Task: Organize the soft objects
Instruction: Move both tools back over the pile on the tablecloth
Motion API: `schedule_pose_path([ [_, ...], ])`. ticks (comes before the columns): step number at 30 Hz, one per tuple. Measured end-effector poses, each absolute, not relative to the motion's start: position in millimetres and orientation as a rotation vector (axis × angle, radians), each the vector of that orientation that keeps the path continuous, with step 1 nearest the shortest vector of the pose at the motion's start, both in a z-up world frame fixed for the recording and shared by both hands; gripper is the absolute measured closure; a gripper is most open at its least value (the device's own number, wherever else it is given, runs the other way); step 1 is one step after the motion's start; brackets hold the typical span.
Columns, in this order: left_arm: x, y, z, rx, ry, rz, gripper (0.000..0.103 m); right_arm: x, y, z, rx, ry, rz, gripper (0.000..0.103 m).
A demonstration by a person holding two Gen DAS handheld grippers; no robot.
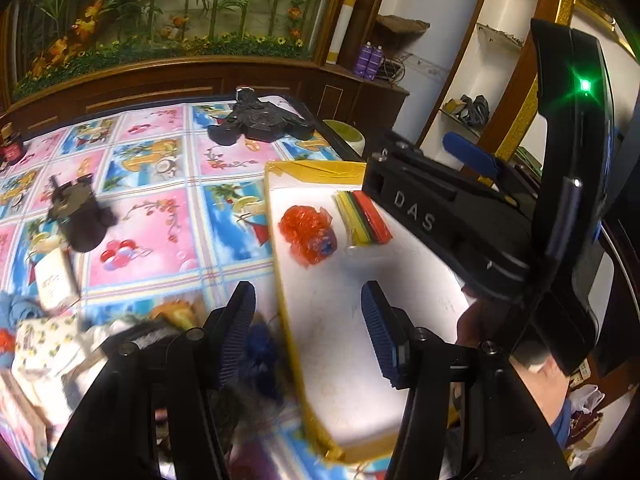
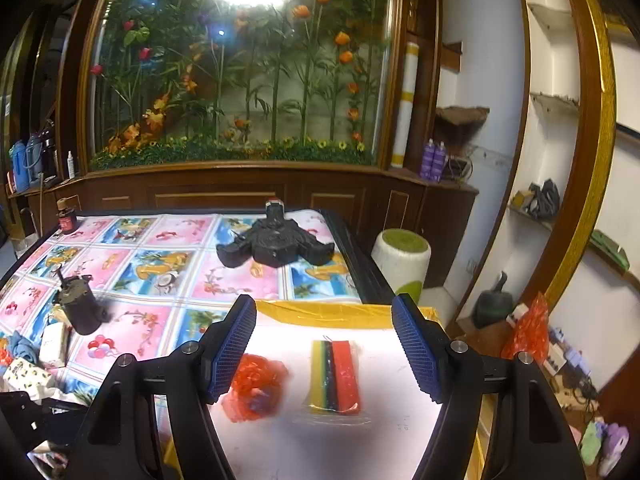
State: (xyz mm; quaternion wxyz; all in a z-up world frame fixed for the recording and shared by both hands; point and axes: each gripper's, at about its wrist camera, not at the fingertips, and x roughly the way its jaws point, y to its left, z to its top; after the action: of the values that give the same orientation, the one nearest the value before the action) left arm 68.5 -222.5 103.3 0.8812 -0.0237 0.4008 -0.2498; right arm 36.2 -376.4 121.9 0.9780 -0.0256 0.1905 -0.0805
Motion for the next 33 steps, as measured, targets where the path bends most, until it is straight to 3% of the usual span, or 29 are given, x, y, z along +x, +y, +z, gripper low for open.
schedule_pose_path([
  [4,45,-195,105,-0.042,0.794,-0.507,0.05,12,-346,122,-0.113,0.295,-0.17,0.019],
  [9,30,-172,104,-0.031,0.752,-0.472,0.05,-20,-310,108,-0.16,0.194,-0.139,0.014],
  [20,25,-155,96,-0.037,0.748,-0.46,0.05,-31,-294,74,-0.208,0.179,-0.049,0.014],
  [33,24,-151,89,-0.046,0.757,-0.456,0.05,-41,-295,81,-0.225,0.177,-0.047,0.014],
])
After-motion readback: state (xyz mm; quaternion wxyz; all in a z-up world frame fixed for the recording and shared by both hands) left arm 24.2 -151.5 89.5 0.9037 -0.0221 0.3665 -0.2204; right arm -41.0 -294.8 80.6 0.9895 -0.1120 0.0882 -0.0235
